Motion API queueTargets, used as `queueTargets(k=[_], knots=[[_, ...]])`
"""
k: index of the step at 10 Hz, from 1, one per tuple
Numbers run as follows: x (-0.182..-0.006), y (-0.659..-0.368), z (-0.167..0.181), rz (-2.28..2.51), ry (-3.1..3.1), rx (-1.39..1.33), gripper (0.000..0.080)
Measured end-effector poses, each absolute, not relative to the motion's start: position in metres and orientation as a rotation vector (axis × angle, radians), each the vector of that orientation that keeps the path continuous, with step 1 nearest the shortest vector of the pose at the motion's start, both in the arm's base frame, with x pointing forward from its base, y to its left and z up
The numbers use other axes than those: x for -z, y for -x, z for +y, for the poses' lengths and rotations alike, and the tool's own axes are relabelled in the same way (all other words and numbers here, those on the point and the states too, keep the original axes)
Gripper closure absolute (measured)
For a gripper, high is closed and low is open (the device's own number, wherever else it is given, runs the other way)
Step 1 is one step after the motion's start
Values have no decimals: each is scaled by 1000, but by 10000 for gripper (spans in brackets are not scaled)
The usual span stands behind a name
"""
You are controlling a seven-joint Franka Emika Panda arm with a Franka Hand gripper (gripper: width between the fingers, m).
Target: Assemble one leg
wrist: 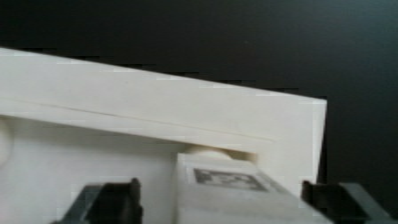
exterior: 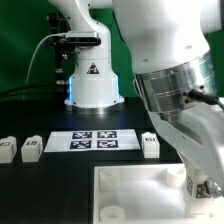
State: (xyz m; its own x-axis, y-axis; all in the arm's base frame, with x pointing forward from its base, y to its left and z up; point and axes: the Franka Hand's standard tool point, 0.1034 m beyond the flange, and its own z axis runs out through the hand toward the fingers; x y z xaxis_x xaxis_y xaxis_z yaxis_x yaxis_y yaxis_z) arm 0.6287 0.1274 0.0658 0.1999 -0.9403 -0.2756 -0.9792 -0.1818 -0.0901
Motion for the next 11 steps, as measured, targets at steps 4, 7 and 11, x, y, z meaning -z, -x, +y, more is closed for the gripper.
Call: queueTargets(k=[4,7,11], knots=[[-73,-624,130,1127,2708,-167,156],[-71,-624,122,603,2930,-91,150],[-74,-628,125,75,3061,-6,150]])
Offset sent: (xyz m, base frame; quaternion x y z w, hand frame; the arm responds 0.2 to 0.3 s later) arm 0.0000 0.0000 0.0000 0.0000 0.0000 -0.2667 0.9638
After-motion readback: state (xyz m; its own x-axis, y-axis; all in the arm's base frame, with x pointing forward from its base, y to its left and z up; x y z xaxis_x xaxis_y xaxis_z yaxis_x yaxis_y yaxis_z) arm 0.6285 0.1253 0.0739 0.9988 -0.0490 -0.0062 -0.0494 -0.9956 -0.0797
